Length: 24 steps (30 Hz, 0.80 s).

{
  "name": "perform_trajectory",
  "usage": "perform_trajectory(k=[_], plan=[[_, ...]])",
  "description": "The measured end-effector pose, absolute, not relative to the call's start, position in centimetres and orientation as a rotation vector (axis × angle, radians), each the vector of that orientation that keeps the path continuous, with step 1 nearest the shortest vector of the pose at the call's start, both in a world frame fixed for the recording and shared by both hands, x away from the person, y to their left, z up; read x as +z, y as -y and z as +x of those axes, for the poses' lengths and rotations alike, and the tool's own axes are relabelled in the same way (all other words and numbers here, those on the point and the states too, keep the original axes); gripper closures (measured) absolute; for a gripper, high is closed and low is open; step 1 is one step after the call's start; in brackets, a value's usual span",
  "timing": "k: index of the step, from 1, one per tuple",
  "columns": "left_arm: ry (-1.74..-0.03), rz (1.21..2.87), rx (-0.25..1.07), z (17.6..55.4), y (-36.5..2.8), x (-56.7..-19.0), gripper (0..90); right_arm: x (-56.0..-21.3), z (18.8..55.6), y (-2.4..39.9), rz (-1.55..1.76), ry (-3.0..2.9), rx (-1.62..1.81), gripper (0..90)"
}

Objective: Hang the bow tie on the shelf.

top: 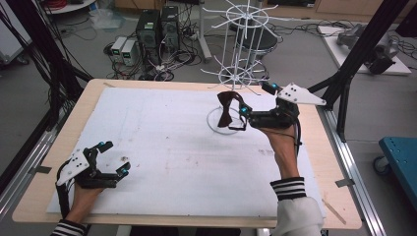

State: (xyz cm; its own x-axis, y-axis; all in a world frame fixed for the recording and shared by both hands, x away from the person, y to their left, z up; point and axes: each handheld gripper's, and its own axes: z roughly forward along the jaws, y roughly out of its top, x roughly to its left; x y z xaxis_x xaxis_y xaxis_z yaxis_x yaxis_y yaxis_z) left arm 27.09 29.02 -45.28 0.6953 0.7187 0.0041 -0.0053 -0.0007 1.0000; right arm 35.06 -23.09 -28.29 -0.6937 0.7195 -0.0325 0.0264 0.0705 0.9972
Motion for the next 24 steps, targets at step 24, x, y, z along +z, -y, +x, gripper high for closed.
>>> perform_trajectory(k=[24], plan=[[-0.629, 1.465, 0.633, 27.0, -29.1, -45.4, 1.7, -39.6, 28.4, 27.4, 0.780, -1.718, 1.684, 0.6]])
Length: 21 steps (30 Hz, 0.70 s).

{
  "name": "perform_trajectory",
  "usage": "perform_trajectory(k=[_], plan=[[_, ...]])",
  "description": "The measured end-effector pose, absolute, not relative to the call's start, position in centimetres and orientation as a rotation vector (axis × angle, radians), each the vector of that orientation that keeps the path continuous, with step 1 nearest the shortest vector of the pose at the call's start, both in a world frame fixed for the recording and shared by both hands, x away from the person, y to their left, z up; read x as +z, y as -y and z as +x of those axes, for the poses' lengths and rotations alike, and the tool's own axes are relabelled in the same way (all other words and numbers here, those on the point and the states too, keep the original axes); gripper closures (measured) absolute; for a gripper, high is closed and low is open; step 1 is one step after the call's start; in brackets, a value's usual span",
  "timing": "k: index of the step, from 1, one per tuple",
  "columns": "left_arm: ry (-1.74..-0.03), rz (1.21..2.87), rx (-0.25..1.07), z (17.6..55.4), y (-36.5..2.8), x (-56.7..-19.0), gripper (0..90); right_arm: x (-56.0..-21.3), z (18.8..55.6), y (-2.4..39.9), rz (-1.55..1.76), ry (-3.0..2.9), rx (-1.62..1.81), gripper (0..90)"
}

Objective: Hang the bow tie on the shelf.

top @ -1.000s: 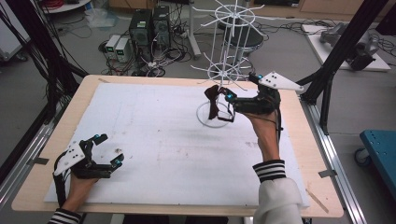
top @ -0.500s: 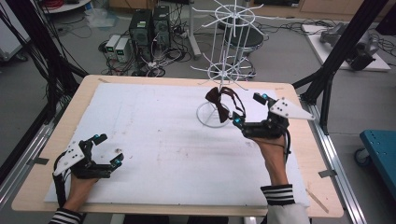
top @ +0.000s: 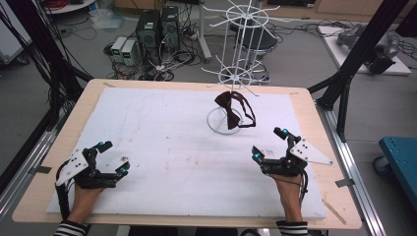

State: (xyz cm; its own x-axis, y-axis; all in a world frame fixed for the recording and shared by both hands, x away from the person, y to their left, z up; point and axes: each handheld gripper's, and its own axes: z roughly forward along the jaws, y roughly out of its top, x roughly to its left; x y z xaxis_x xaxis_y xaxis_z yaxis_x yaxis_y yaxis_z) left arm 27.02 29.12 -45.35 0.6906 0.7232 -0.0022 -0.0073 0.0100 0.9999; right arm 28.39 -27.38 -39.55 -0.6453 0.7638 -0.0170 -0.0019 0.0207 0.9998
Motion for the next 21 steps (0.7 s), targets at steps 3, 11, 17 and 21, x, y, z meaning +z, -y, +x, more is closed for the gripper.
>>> perform_trajectory(k=[3, 11, 17, 21], plan=[[-0.627, 1.461, 0.635, 27.0, -29.1, -45.4, 1.7, -40.9, 27.8, 27.6, 0.784, -1.704, 1.688, 0.6], [-0.626, 1.452, 0.642, 26.9, -29.2, -45.4, 1.7, -43.8, 26.7, 28.1, 0.805, -1.661, 1.678, 0.6], [-0.624, 1.450, 0.644, 26.9, -29.2, -45.4, 1.7, -44.9, 26.8, 28.2, 0.825, -1.677, 1.659, 0.6], [-0.623, 1.448, 0.645, 26.9, -29.2, -45.4, 1.7, -45.3, 27.0, 28.4, 0.837, -1.680, 1.650, 0.7]])
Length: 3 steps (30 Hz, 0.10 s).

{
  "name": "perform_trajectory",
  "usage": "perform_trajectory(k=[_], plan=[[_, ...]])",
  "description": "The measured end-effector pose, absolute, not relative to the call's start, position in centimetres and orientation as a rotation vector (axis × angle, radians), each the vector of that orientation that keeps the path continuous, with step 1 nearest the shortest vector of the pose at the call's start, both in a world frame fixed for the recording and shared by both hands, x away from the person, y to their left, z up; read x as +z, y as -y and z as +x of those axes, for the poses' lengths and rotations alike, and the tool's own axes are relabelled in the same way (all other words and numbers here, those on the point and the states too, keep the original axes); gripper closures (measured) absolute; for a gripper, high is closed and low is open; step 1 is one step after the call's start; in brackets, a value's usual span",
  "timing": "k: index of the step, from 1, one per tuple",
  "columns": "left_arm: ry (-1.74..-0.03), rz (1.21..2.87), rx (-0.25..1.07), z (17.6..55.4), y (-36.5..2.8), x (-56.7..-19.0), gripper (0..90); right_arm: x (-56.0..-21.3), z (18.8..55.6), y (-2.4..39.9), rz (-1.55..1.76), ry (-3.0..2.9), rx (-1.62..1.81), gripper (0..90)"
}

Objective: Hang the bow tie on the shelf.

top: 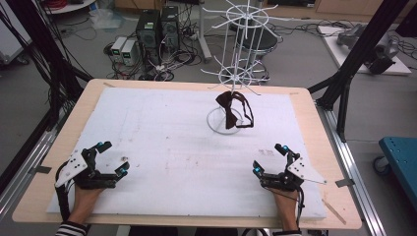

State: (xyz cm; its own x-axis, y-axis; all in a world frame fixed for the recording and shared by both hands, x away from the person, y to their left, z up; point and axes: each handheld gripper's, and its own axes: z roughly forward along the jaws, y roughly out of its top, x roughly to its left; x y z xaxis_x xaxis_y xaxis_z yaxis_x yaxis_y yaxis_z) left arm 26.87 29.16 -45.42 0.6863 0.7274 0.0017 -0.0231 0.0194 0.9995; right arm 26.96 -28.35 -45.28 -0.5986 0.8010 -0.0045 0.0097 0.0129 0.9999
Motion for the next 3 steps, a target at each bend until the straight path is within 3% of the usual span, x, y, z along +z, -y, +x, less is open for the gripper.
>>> perform_trajectory(k=[3], plan=[[-0.621, 1.447, 0.647, 26.85, -29.20, -45.42, 1.7, -45.30, 26.83, 28.21, 0.839, -1.681, 1.639, 0.7]])
